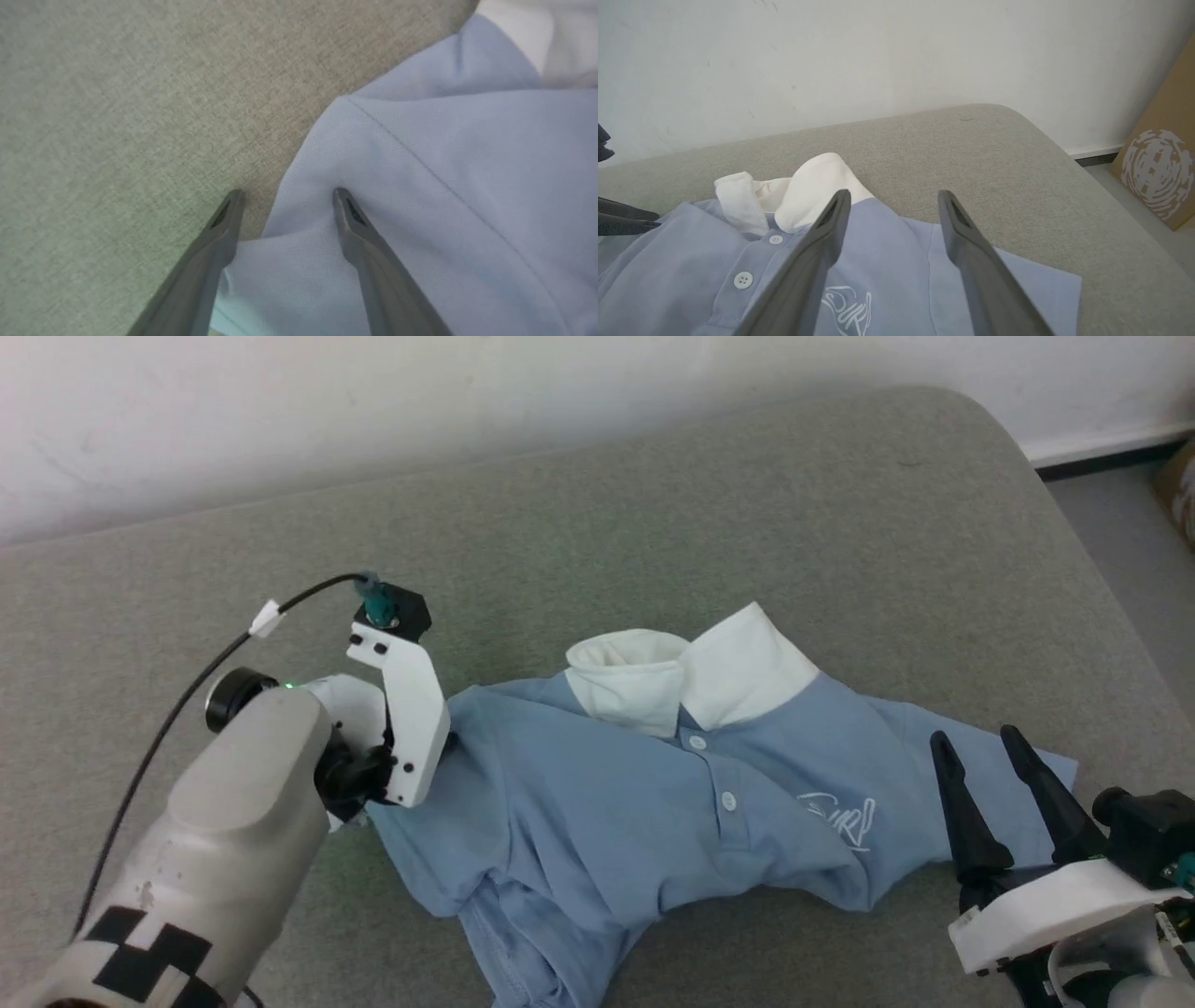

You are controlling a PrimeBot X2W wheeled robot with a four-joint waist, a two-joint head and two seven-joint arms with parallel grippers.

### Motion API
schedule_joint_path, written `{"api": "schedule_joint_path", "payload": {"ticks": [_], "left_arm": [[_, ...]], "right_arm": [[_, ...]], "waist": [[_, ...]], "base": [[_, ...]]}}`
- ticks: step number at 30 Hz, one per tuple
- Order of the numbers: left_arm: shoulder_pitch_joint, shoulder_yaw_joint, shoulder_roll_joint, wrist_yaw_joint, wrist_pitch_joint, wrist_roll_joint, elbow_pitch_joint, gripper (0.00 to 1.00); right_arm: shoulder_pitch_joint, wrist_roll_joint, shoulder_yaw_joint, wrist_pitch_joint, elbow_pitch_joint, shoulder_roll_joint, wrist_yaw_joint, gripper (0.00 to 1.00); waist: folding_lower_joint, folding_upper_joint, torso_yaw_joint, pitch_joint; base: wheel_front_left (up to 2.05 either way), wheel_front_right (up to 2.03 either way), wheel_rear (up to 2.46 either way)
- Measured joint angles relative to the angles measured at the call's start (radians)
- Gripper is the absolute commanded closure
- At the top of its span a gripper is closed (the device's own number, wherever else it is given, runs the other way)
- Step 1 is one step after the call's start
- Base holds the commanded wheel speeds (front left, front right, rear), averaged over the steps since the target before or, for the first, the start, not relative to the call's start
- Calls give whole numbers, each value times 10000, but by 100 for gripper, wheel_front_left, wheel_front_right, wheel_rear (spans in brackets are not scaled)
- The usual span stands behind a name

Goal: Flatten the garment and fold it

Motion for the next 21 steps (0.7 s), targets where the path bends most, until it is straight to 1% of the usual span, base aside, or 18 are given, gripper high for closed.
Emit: {"api": "schedule_joint_path", "payload": {"ticks": [3,8,10,11,12,13,16,19,21], "left_arm": [[-273,-545,230,-31,702,-351,-73,0],[-480,-1565,723,-31,2240,-1041,-650,0],[-480,-1810,895,-31,2518,-1212,-853,0],[-474,-1900,951,-31,2525,-1241,-936,32],[-458,-1935,978,-31,2523,-1302,-982,57],[-451,-1981,1003,-31,2491,-1329,-1024,100],[-348,-2065,1091,-31,2082,-1398,-1076,100],[-50,-1935,1101,-31,1177,-1492,-1051,100],[240,-1779,1081,90,416,-1494,-1022,100]], "right_arm": [[-25,33,-31,-13,61,8,0,0],[-28,127,-67,-6,134,54,0,0],[-28,221,-98,8,157,65,0,0],[-35,224,-96,8,165,65,0,0],[-47,232,-88,8,167,77,0,0],[-68,251,-84,10,178,90,0,0],[-116,268,-84,17,215,105,0,0],[-141,282,-173,40,282,98,0,0],[-156,330,-307,119,399,65,0,0]], "waist": [[0,0,-126,113],[-1,0,-115,78],[-1,0,-59,45],[-1,0,-31,40],[0,0,-6,36],[-1,0,16,35],[-1,0,61,25],[-1,0,93,-57],[0,0,120,-141]], "base": [[0,0,0],[0,0,0],[0,0,0],[0,0,0],[0,0,0],[0,0,0],[0,0,0],[0,0,0],[0,0,0]]}}
